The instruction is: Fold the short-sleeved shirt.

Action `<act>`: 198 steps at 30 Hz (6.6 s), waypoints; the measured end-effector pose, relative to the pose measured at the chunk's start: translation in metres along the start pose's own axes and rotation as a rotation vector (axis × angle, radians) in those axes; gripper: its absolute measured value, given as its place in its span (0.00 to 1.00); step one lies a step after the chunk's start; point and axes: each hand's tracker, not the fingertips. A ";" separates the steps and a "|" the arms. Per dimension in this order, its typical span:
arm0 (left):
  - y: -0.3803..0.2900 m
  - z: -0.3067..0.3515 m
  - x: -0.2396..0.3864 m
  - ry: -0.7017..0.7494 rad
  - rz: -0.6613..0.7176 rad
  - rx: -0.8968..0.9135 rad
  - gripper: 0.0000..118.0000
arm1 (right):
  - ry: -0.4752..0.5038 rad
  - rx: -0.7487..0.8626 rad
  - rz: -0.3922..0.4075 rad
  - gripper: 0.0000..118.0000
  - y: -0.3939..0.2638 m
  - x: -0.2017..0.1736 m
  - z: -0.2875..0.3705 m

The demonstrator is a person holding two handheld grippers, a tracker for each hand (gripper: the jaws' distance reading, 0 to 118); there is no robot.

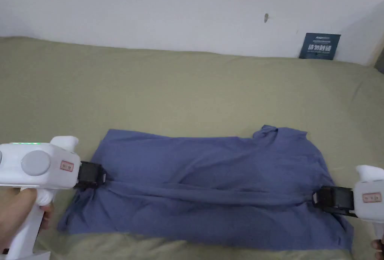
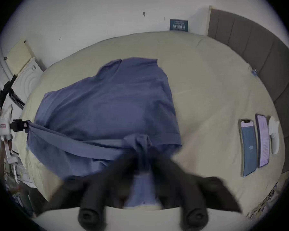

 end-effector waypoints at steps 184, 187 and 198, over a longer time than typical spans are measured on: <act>-0.188 0.154 -0.092 -0.248 0.302 0.039 0.00 | -0.089 0.713 0.146 0.00 -0.216 -0.127 0.226; -0.177 0.123 -0.131 -0.511 0.374 -0.061 0.29 | -0.110 0.703 0.158 0.00 -0.217 -0.128 0.226; -0.173 0.067 -0.117 -0.690 0.409 -0.211 0.97 | -0.148 0.633 0.098 0.00 -0.218 -0.122 0.214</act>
